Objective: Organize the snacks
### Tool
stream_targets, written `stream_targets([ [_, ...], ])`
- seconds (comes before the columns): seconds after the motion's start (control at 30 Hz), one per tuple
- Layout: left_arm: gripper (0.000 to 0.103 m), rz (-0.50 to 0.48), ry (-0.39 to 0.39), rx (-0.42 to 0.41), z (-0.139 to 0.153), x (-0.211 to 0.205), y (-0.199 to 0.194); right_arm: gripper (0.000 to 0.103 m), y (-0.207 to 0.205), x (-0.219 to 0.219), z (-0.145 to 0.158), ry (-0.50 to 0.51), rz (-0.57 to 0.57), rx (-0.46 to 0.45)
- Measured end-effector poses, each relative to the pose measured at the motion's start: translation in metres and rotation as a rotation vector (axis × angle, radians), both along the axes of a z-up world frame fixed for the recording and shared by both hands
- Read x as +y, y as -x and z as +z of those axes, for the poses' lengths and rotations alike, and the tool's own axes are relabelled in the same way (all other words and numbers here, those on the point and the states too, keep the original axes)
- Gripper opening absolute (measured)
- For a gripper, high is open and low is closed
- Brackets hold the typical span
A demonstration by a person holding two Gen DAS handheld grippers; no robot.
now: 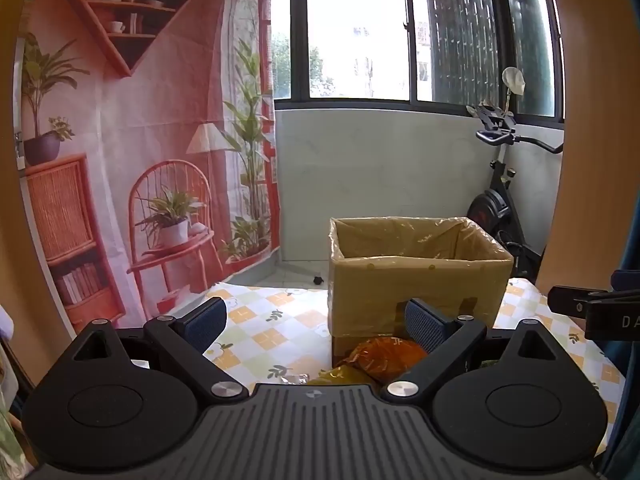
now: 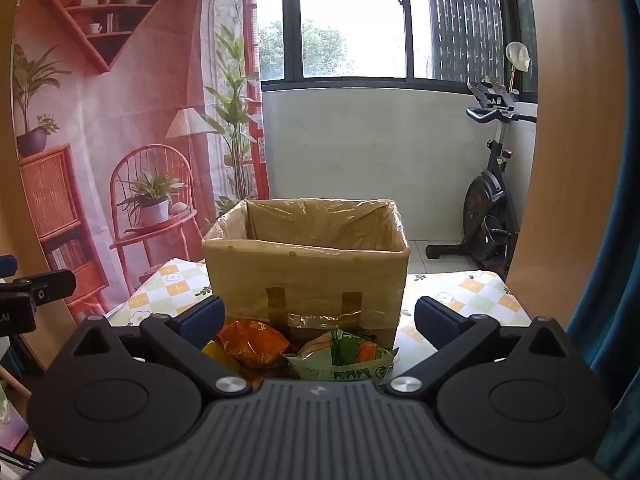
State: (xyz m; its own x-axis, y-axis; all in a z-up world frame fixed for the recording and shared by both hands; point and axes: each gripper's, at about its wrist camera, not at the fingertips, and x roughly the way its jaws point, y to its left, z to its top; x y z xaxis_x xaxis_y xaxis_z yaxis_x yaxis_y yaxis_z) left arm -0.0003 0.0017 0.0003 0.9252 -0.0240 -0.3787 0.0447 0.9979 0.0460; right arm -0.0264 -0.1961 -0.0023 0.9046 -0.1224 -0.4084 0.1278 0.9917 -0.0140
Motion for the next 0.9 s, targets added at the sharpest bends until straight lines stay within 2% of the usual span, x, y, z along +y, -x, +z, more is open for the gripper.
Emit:
stream_targets([
  [0.1, 0.097, 0.009, 0.006, 0.009, 0.001, 0.007, -0.002, 0.103, 0.000, 0.001, 0.000, 0.010, -0.001, -0.005],
  [0.23, 0.097, 0.018, -0.037, -0.012, 0.000, -0.001, 0.001, 0.103, 0.000, 0.002, 0.000, 0.012, -0.003, -0.007],
  [0.9, 0.098, 0.016, -0.022, -0.045, -0.004, -0.003, 0.005, 0.103, 0.005, 0.007, 0.001, 0.031, 0.000, -0.019],
])
